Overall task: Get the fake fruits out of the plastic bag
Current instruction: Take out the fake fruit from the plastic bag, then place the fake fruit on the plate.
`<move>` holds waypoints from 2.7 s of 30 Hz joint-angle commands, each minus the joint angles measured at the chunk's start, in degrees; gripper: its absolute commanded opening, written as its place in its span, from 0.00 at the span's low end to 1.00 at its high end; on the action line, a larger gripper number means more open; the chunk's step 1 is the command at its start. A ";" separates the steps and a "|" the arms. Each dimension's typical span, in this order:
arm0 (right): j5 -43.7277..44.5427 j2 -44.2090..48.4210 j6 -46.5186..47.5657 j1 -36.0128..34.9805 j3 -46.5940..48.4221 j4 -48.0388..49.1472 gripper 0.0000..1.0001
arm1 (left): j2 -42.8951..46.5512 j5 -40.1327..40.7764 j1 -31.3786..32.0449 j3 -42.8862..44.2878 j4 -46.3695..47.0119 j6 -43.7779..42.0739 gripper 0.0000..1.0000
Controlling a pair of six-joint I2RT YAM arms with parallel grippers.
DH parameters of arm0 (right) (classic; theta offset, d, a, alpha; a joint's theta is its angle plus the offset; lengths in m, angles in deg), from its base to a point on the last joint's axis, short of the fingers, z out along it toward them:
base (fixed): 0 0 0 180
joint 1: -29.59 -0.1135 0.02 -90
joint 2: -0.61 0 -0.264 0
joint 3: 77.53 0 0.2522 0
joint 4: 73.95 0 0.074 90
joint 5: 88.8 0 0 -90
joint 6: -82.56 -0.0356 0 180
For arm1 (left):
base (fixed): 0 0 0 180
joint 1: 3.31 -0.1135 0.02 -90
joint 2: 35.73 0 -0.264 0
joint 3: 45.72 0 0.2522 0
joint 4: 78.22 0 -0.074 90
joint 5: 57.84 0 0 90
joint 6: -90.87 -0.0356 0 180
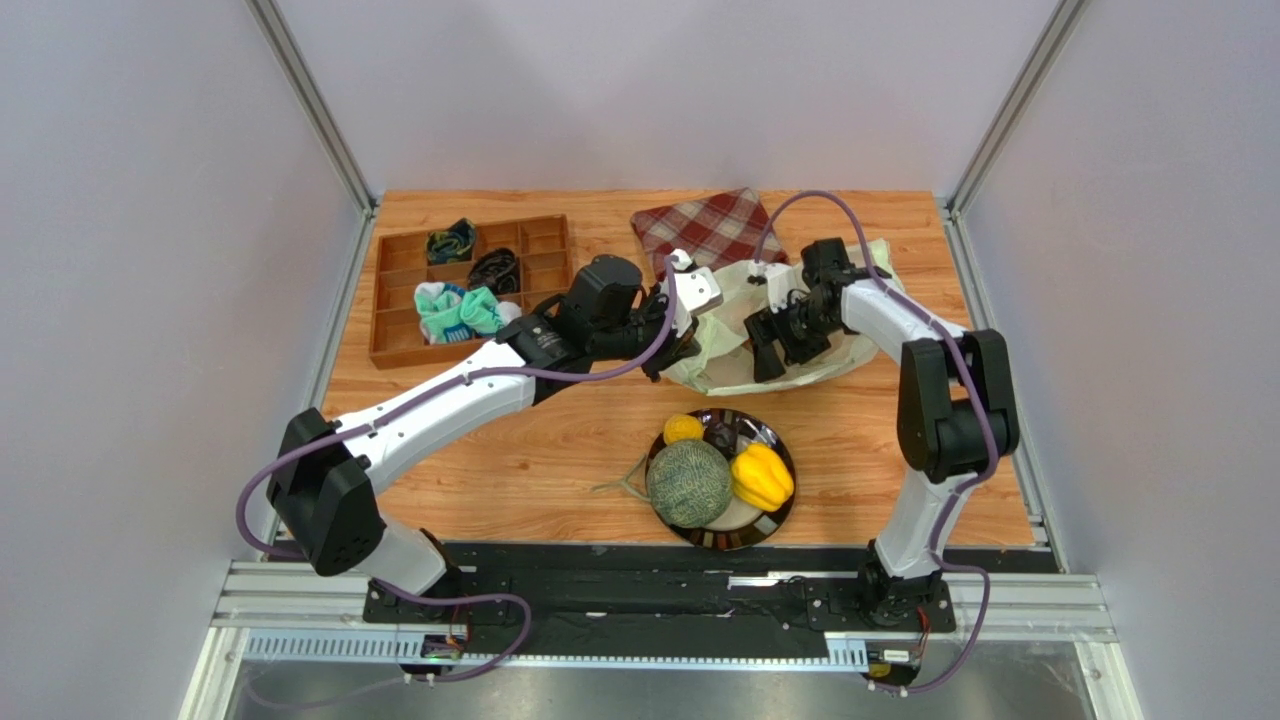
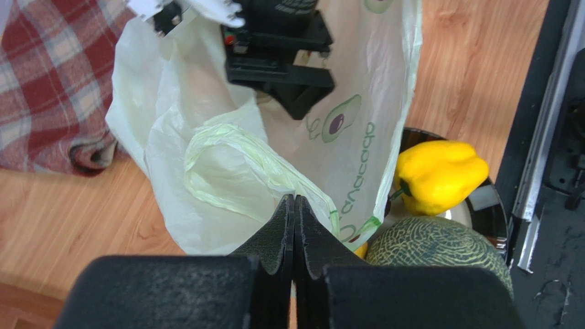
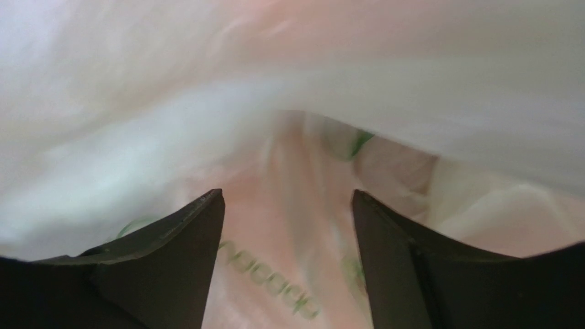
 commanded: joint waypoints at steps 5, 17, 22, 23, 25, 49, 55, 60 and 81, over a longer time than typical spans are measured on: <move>-9.04 7.01 2.04 -1.53 -0.28 6.01 0.82 | 4.55 7.94 1.09 0.19 7.24 2.34 0.00; -0.45 -0.99 2.57 -5.84 8.17 11.28 0.88 | 2.44 9.62 1.36 5.82 9.17 3.57 0.00; 3.78 -6.17 1.87 -6.19 11.33 13.39 0.93 | 2.00 8.31 1.36 5.82 8.73 3.66 0.00; 4.39 -6.97 1.87 -6.19 12.90 13.65 0.98 | 1.91 7.96 1.36 5.73 8.73 3.74 0.00; 4.83 -9.08 2.48 -6.54 14.67 13.65 0.99 | 1.73 7.95 1.36 5.82 8.29 3.92 0.00; -0.35 27.18 14.08 -6.37 0.62 -10.76 0.52 | -4.94 12.00 -5.41 8.19 9.61 5.33 0.00; -7.97 37.92 14.08 -6.98 4.04 -20.59 0.52 | -7.05 10.94 -5.76 9.42 7.51 5.94 0.00; -11.43 48.29 16.63 -13.64 -5.48 -27.04 0.53 | -6.80 10.15 -6.46 8.90 5.92 8.23 0.00; 0.88 63.77 16.63 -43.28 -43.05 4.51 0.63 | -1.69 6.72 -6.20 0.81 4.51 8.23 0.00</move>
